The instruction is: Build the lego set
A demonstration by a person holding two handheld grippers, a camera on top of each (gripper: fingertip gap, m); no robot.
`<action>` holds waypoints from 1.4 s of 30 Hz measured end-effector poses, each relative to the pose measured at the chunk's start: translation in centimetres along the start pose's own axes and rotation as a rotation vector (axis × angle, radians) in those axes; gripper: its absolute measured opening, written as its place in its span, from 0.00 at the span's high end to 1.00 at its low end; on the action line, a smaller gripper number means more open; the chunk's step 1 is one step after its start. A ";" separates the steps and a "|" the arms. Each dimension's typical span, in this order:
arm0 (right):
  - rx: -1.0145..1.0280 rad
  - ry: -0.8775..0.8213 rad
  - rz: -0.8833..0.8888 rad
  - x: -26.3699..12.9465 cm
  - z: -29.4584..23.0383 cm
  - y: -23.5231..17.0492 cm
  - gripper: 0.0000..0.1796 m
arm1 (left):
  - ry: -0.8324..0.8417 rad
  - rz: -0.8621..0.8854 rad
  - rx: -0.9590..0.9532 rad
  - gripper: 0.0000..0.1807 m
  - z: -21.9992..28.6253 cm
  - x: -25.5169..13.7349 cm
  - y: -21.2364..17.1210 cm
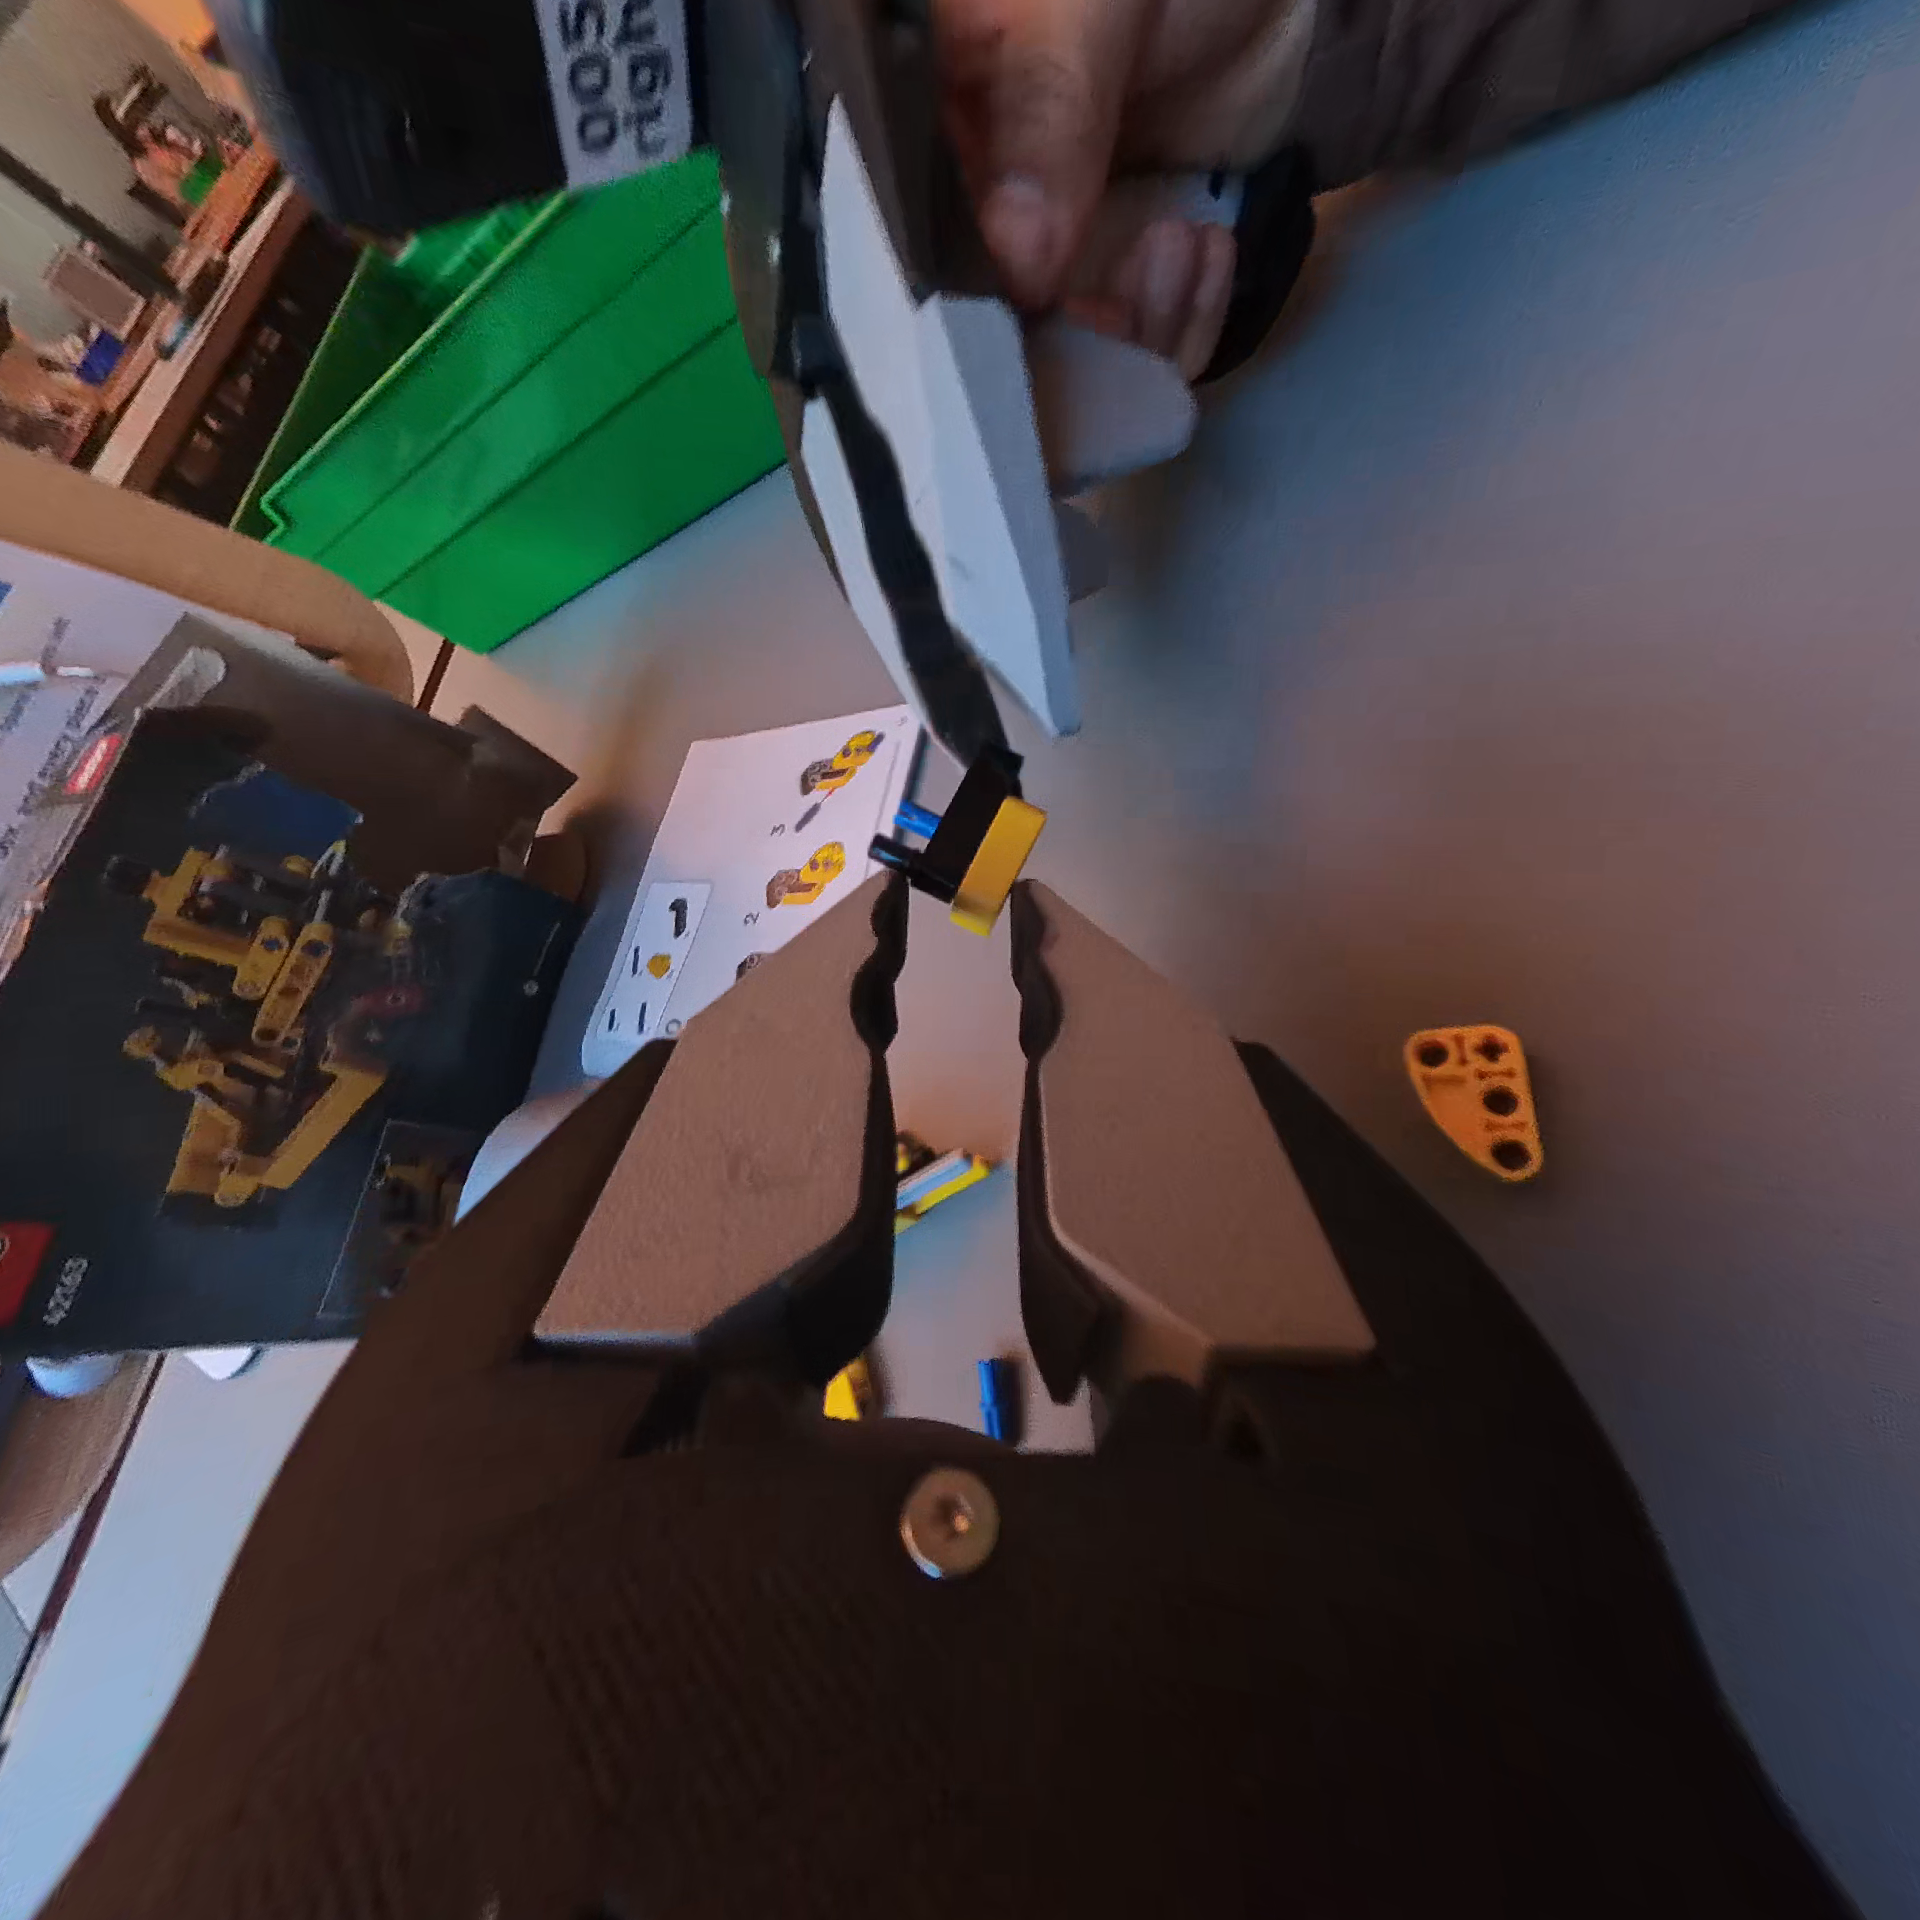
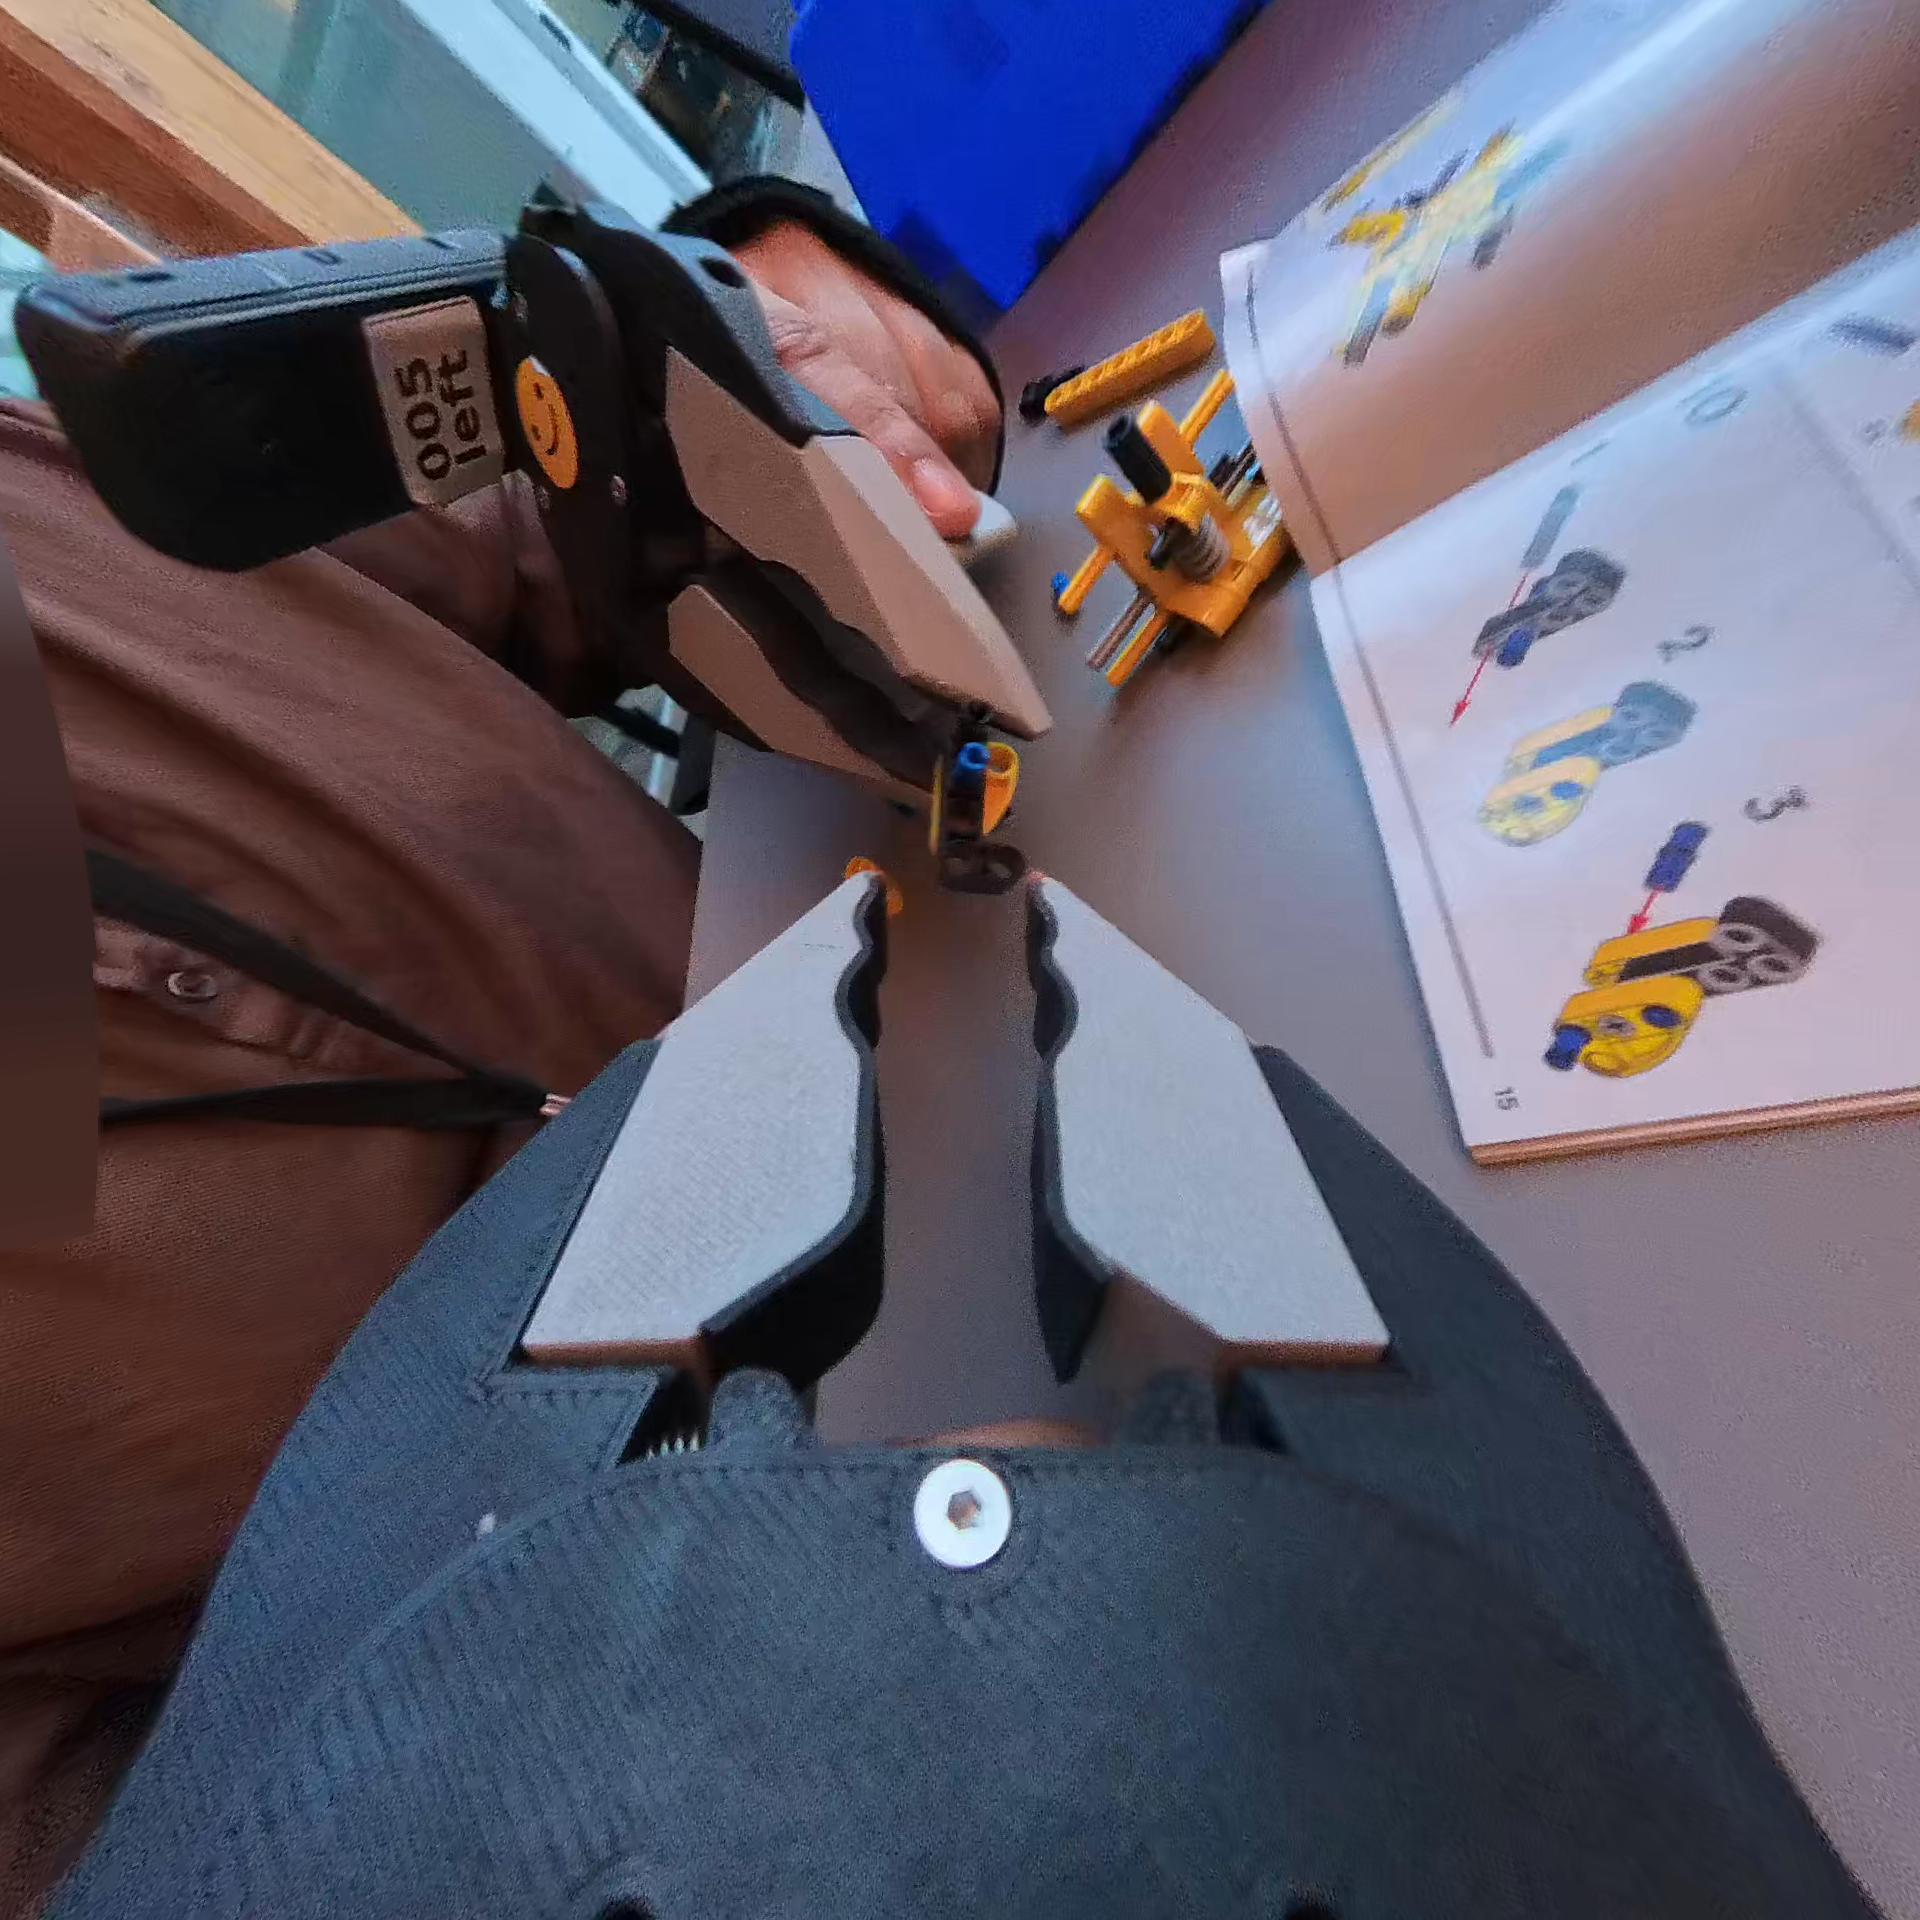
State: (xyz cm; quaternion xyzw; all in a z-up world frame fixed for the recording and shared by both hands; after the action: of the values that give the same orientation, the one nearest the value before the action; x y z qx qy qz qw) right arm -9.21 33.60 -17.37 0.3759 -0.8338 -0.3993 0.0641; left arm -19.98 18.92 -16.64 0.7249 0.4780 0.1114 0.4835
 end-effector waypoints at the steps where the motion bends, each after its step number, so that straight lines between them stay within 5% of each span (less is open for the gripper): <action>1: -0.034 -0.006 0.015 -0.1 -0.2 0.1 0.84 | 0.016 -0.004 -0.015 0.91 -0.1 0.1 -0.2; 6: -0.279 -0.181 0.056 0.1 -1.1 0.7 0.80 | 0.119 0.035 -0.009 0.91 -0.8 0.1 -0.4; 17: -0.598 -0.174 0.279 0.3 -5.1 1.9 0.89 | 0.413 0.201 0.501 0.91 0.4 -1.4 2.8; 21: -0.648 -0.194 0.312 0.0 -5.4 2.1 0.86 | 0.264 0.227 0.167 0.91 -0.2 -1.0 2.2; 25: -0.651 -0.232 0.268 -0.1 -5.1 1.9 0.97 | 0.167 0.237 -0.083 0.91 -0.9 -0.8 1.3; 40: -0.564 -0.315 0.188 0.0 -2.9 1.3 1.00 | 0.127 0.120 -0.222 0.92 -1.3 -0.2 0.0; 42: -0.558 -0.312 0.208 -0.4 -2.8 1.5 0.89 | 0.160 0.115 -0.248 0.92 -1.8 -0.4 -0.3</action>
State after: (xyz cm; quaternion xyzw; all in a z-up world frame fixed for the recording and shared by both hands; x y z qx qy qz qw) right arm -8.63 32.70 -14.34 0.1912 -0.7260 -0.6562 0.0765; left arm -21.48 19.70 -15.81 0.6747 0.4552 0.2544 0.5223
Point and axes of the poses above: each gripper's, where its closed fingertips meet, x out along the fingers, y out of its top, z = x × y across the jaws, the point moved 10 cm from there along -x, back along the fingers, and after that the axes turned 14 degrees about z, right-handed, at the moved point
